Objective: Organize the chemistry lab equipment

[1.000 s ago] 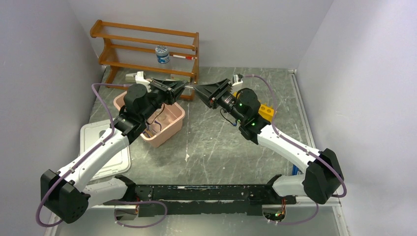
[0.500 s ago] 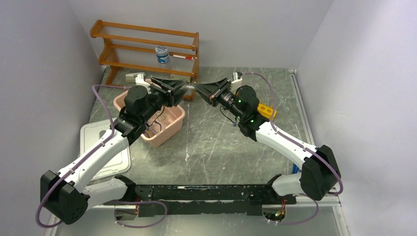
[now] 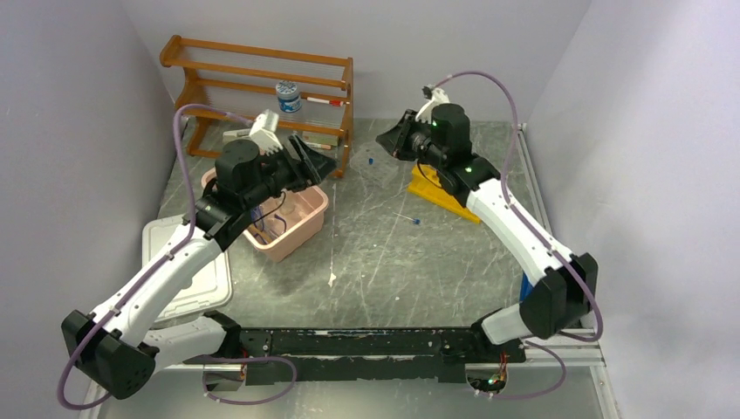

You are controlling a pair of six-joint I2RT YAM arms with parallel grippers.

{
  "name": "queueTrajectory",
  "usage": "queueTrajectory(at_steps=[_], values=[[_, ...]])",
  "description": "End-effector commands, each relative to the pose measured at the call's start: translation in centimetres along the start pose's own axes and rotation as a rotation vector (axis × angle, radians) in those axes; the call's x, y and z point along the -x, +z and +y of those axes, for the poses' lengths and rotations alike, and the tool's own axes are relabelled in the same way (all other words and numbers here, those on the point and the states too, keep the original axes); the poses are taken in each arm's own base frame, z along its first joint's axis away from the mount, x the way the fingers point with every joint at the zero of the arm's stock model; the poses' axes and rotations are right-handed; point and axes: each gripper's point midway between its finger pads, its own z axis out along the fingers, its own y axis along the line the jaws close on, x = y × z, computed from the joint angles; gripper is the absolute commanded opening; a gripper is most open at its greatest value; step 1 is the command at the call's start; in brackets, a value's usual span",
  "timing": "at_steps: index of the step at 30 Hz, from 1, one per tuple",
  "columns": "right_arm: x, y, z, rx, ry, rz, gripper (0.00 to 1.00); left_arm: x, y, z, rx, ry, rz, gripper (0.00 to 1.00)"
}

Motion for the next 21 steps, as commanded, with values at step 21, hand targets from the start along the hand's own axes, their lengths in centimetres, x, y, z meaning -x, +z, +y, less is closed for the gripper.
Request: queueTrajectory(at_steps=[21], values=[[-8.2,10.6,-13.5,-0.287,-0.651,0.310,0.06,-6.9,1.8,3.8,-0.240,0.780,0.157,0.64]])
